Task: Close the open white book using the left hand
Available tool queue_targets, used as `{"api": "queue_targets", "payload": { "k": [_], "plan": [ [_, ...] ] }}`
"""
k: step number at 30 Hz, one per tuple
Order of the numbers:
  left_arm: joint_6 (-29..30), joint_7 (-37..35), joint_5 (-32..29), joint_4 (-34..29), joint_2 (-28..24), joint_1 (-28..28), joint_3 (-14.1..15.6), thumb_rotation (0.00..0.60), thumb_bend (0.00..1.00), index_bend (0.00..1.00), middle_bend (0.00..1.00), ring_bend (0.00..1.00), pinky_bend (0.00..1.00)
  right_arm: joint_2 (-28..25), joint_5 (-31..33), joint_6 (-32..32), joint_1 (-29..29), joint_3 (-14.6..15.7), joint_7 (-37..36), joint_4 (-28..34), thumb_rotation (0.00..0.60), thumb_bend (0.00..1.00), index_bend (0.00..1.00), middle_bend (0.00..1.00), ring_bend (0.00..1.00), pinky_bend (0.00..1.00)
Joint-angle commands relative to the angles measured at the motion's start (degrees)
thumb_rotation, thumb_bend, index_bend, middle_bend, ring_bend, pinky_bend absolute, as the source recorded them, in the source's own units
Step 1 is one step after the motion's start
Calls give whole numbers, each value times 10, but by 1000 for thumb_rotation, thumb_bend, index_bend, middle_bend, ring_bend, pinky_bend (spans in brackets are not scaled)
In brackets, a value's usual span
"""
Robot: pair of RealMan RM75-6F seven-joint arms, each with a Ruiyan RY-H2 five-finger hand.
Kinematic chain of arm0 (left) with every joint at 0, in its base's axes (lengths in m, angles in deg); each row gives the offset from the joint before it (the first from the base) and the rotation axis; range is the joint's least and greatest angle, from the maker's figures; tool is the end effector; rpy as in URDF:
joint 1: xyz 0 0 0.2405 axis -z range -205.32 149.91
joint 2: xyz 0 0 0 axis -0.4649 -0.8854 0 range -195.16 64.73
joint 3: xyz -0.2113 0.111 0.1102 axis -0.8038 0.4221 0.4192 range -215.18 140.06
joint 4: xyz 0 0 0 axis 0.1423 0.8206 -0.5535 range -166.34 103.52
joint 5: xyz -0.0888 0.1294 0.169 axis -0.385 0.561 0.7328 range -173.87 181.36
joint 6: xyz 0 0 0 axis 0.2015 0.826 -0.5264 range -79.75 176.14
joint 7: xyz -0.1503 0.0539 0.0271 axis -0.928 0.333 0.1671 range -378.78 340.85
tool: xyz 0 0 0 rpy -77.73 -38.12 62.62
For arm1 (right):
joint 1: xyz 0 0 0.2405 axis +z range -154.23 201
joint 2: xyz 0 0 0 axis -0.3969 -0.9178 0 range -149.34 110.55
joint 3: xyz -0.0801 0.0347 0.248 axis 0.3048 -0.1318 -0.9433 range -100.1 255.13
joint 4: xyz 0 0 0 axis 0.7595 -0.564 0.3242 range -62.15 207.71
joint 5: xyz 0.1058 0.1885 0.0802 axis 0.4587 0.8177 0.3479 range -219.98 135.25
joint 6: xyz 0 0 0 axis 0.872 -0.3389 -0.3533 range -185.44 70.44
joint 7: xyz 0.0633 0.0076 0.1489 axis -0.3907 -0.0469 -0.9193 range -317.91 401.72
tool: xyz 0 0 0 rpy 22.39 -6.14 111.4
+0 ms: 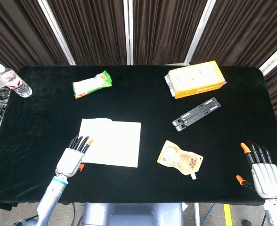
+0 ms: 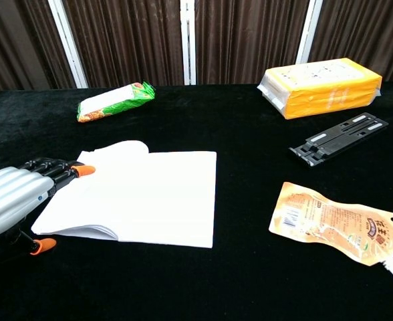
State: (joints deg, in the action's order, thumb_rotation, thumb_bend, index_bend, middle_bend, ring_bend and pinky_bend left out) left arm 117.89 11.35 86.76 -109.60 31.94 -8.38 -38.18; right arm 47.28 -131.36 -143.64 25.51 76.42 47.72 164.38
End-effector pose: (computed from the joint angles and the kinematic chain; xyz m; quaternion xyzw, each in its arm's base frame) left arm -0.2348 0.2453 -0.0750 -0.7545 -0.3068 -0.3139 0.4880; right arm -0.3258 -0.1783 0.1242 0.6168 -0.3726 0.3606 0.5922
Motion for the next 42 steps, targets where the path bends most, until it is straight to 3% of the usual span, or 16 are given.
{"api": "queue_targets", "payload": {
  "k": [1,15,19,23,32,42],
  "plan": [
    [2,0,-1,-4,-1,0,0,600,231,0,0,0,0,1,-2,1,1,0,1,0,600,44,0,0,0,0],
    [-13,24,-20,32,22,10,-7,600,265,0,0,0,0,2,-3,6,5,0,0,2,600,44,0,0,0,0],
    [10,22,-2,51,33,11,-9,600,435,0,0,0,0,1,-4,3,4,0,-2,3,600,45,0,0,0,0],
    [50,-12,39,69,39,10,-2,600,527,0,0,0,0,1,-4,4,4,1,0,3,600,45,0,0,0,0],
    [111,-38,104,32,29,15,0,600,526,0,0,0,0,3,-5,3,3,1,3,4,600,45,0,0,0,0],
    [108,11,117,-11,55,36,-22,600,517,0,0,0,0,-1,-6,-1,2,0,-1,6,600,44,0,0,0,0]
  ]
}}
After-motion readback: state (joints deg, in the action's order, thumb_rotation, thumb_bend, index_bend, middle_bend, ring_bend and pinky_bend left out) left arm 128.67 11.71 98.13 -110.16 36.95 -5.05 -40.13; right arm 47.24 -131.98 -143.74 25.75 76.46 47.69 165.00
